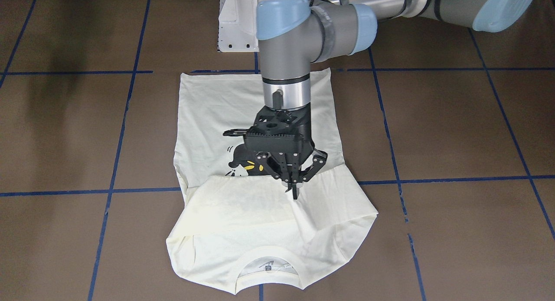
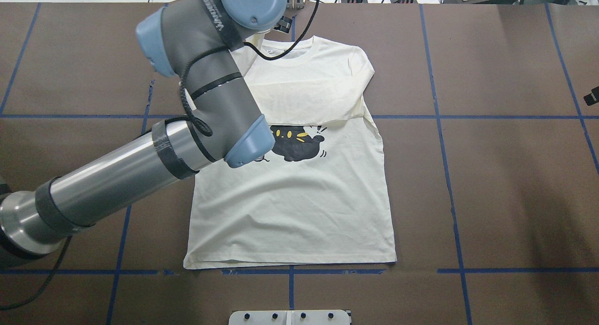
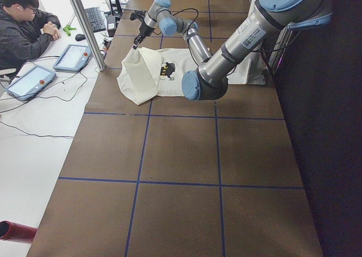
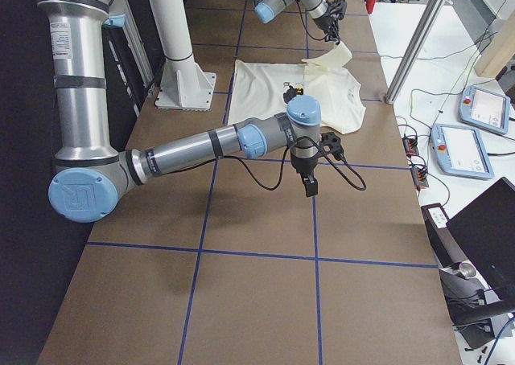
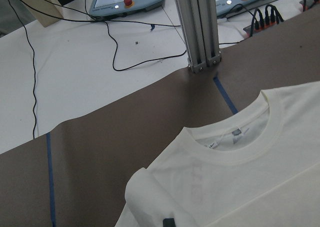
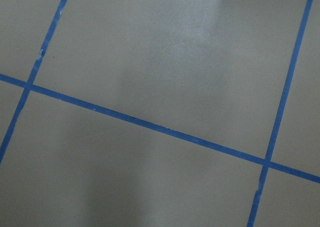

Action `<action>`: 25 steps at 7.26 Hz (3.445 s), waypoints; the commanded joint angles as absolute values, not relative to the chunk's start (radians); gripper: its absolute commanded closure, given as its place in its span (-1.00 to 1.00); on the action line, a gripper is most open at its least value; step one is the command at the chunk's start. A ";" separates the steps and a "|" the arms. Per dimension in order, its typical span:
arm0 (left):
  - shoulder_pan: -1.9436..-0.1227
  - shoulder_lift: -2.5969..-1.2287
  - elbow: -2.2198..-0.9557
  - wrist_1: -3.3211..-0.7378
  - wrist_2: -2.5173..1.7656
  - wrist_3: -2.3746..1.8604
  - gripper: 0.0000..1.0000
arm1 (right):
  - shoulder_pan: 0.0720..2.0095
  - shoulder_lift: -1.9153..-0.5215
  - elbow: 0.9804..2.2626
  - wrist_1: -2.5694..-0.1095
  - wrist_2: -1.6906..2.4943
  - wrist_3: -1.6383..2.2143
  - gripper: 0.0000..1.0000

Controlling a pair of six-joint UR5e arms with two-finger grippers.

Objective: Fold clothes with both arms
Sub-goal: 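Carry the sleeve across the shirt chest with the left gripper, then release the sleeve and lift the left gripper while the right gripper nears the shoulder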

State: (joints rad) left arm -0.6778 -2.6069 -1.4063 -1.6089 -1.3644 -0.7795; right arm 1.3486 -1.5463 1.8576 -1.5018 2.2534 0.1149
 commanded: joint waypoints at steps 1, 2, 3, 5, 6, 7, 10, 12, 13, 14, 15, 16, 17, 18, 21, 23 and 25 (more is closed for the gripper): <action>-0.548 -2.643 -1.361 -1.618 -1.219 -0.808 1.00 | 1.351 -1.548 1.858 -1.502 2.253 0.117 -1.00; -0.458 -2.629 -1.330 -1.697 -1.139 -0.801 1.00 | 1.351 -1.548 1.859 -1.502 2.253 0.123 -1.00; -0.422 -2.631 -1.259 -1.795 -1.118 -0.798 1.00 | 1.351 -1.548 1.859 -1.502 2.252 0.126 -1.00; -0.394 -2.654 -1.192 -1.821 -1.118 -0.793 1.00 | 1.351 -1.549 1.859 -1.502 2.253 0.140 -1.00; -0.390 -2.670 -1.163 -1.857 -1.120 -0.793 1.00 | 1.351 -1.549 1.859 -1.502 2.253 0.140 -1.00; -0.390 -2.730 -1.117 -1.861 -1.127 -0.795 1.00 | 1.351 -1.549 1.859 -1.502 2.253 0.140 -1.00; -0.397 -2.735 -1.100 -1.997 -1.204 -0.897 -0.99 | 1.350 -1.545 1.856 -1.500 2.253 0.140 -1.00; -0.408 -2.734 -1.107 -2.014 -1.238 -0.972 -1.00 | 1.348 -1.529 1.861 -1.499 2.255 0.141 -1.00; -0.464 -2.723 -1.144 -1.993 -1.341 -0.962 -1.00 | 1.348 -1.510 1.861 -1.499 2.255 0.144 -1.00; -0.554 -2.654 -1.204 -1.984 -1.561 -0.931 -1.00 | 1.335 -1.481 1.859 -1.476 2.255 0.153 -1.00; -0.622 -2.590 -1.292 -1.944 -1.638 -0.816 -1.00 | 1.303 -1.453 1.862 -1.438 2.255 0.229 -0.99; -0.673 -2.550 -1.365 -1.849 -1.676 -0.730 -1.00 | 1.228 -1.418 1.862 -1.393 2.249 0.376 -0.99; -0.728 -2.515 -1.414 -1.800 -1.745 -0.642 -1.00 | 1.162 -1.340 1.858 -1.382 2.231 0.499 -0.99; -0.792 -2.425 -1.483 -1.793 -1.791 -0.549 -1.00 | 1.064 -1.268 1.856 -1.391 2.139 0.643 -0.99; -0.970 -2.260 -1.543 -1.827 -1.902 -0.238 -1.00 | 0.806 -1.007 1.791 -1.586 1.863 0.924 -0.96; -1.072 -2.168 -1.540 -1.899 -2.040 -0.117 -1.00 | 0.702 -0.844 1.609 -1.617 1.725 1.076 -0.93; -1.097 -2.134 -1.542 -1.924 -2.066 -0.092 -1.00 | 0.632 -0.677 1.374 -1.615 1.602 1.141 -0.84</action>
State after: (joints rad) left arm -1.0800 -2.1553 -1.5413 -1.9065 -2.0462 -0.1107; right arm 0.6767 -0.7826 1.5190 -1.6136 1.6798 1.0954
